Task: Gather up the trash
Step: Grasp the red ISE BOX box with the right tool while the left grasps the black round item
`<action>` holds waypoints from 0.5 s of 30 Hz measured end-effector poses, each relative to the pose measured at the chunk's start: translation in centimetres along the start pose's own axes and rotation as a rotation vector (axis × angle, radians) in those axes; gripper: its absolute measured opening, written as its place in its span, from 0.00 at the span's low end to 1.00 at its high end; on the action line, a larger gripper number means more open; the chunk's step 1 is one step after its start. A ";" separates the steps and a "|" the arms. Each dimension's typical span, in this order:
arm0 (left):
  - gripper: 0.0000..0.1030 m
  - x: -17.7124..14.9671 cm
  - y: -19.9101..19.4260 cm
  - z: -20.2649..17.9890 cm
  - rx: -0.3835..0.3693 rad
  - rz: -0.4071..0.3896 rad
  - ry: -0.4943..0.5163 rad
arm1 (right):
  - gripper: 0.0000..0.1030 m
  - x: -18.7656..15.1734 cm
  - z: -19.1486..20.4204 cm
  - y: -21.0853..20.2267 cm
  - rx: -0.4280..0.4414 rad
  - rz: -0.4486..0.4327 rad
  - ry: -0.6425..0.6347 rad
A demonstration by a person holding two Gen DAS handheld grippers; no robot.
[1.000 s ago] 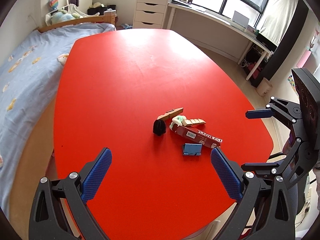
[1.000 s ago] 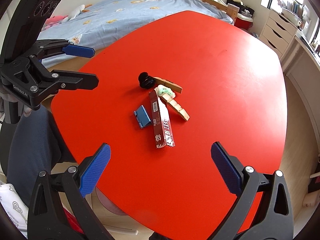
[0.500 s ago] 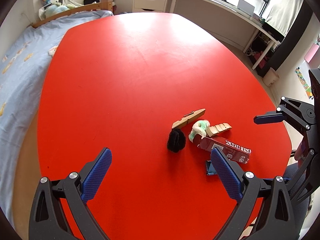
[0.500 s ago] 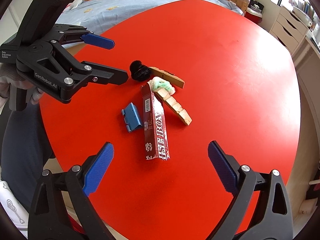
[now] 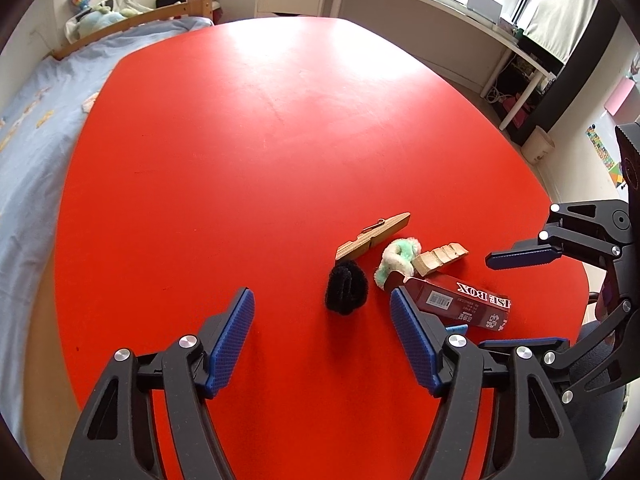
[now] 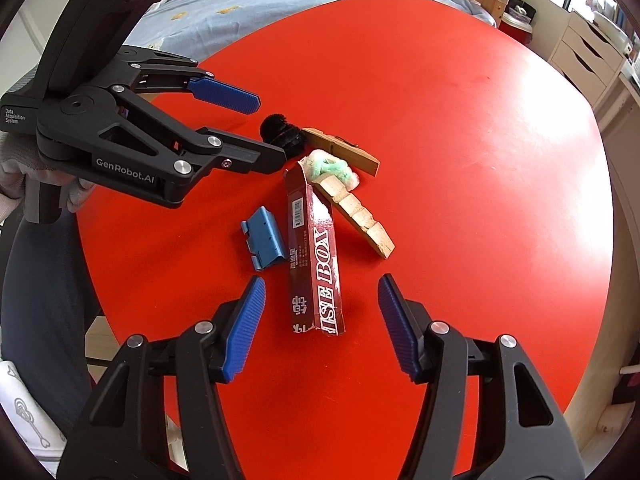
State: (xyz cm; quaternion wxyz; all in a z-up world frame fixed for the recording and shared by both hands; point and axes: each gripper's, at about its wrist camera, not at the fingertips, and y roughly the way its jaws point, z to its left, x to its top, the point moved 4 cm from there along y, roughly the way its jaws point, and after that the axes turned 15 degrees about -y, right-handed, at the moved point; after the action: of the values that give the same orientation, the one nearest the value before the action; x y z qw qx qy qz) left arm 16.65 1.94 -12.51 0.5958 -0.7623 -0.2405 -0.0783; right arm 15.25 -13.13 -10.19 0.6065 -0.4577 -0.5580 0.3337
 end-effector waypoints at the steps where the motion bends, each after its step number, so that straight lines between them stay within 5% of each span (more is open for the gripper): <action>1: 0.62 0.0 0.1 -0.1 -0.002 -0.001 0.002 | 0.53 0.0 0.1 0.1 0.001 0.002 -0.001; 15: 0.28 -0.1 0.5 -0.8 -0.017 0.001 0.021 | 0.27 0.1 0.2 0.6 0.000 0.002 -0.001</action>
State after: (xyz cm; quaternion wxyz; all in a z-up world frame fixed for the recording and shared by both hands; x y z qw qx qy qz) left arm 16.99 1.03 -12.76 0.5920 -0.7665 -0.2331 -0.0880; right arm 15.17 -12.83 -10.71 0.6058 -0.4582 -0.5578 0.3346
